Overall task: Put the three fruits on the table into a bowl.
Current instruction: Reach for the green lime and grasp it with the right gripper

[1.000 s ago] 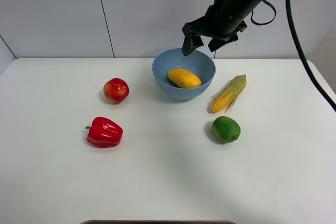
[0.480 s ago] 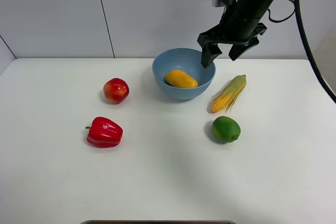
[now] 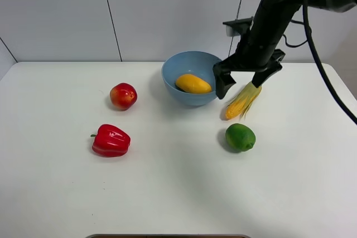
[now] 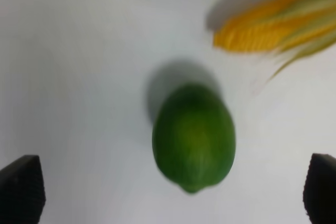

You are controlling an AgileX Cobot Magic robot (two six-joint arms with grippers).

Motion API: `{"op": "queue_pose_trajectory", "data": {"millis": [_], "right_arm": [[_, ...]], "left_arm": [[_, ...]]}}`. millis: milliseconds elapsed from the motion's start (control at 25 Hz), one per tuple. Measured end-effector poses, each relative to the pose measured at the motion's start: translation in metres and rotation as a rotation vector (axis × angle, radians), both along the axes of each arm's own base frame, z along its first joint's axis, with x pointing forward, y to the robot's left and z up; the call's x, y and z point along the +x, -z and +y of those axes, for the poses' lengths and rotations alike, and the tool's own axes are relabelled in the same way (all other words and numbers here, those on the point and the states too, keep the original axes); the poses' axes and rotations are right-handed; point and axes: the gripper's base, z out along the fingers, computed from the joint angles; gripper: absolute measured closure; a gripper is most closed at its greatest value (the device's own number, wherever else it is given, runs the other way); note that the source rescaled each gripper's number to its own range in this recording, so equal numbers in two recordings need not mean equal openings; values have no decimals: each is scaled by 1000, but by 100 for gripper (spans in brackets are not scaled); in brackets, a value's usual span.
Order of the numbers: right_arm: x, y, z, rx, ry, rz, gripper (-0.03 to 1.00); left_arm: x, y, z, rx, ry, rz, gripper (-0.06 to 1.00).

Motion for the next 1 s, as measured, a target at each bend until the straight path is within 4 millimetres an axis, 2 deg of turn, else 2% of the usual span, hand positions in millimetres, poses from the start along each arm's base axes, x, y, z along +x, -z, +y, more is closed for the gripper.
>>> {"op": "queue_pose_trajectory", "data": {"millis": [280,1000], "right_arm": [[-22,39,-8,-51,1,134,-3],[-35,89,-16,-33,40,23,-3]], "left_arm": [[0,0,0,0,0,0,-6],[0,0,0,0,0,0,-6]]}}
